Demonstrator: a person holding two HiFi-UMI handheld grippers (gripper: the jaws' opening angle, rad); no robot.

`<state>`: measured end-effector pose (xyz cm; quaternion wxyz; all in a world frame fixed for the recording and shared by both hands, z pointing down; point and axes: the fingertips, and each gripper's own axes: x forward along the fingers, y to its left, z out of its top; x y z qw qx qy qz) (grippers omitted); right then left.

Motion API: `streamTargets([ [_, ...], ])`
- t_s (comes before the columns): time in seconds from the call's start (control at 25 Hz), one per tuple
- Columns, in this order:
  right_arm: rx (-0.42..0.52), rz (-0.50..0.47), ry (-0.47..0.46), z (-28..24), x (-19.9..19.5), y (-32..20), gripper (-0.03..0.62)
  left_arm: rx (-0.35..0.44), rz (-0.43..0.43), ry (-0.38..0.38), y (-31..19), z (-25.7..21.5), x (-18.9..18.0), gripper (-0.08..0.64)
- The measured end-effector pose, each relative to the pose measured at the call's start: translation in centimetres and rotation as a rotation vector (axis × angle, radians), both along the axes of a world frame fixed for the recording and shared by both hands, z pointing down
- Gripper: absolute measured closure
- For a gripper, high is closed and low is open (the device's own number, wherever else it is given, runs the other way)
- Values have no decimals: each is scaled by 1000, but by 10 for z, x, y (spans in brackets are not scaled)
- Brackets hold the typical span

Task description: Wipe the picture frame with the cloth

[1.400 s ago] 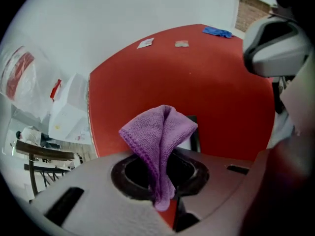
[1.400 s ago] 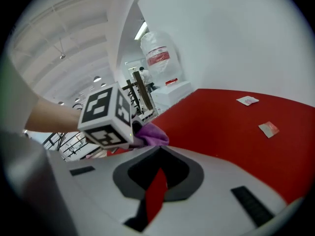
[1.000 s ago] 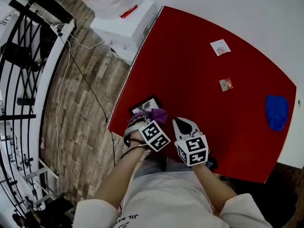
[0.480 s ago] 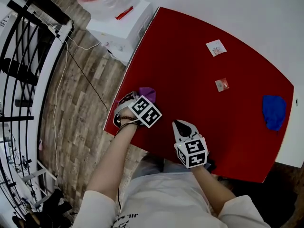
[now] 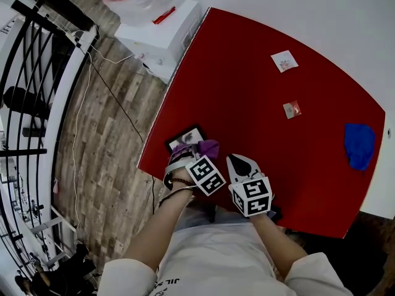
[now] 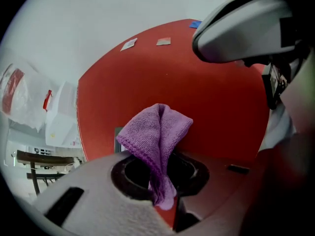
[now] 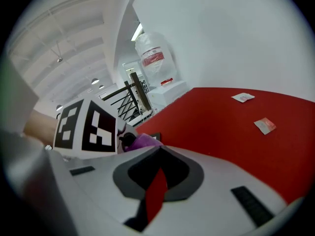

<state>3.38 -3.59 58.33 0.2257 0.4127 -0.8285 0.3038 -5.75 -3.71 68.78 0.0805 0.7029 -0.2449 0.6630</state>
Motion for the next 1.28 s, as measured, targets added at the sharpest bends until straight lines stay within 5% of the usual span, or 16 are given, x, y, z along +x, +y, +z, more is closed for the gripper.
streamTargets([
  [0.48, -8, 11, 14, 1, 10, 6, 588, 81, -154, 6, -114, -24, -45, 497],
  [0.92, -15, 29, 24, 9, 20, 0, 588, 9, -23, 67, -27, -1, 21, 497],
  [1.28, -8, 4, 20, 6, 9, 1, 588, 58, 8, 40, -28, -13, 16, 497],
])
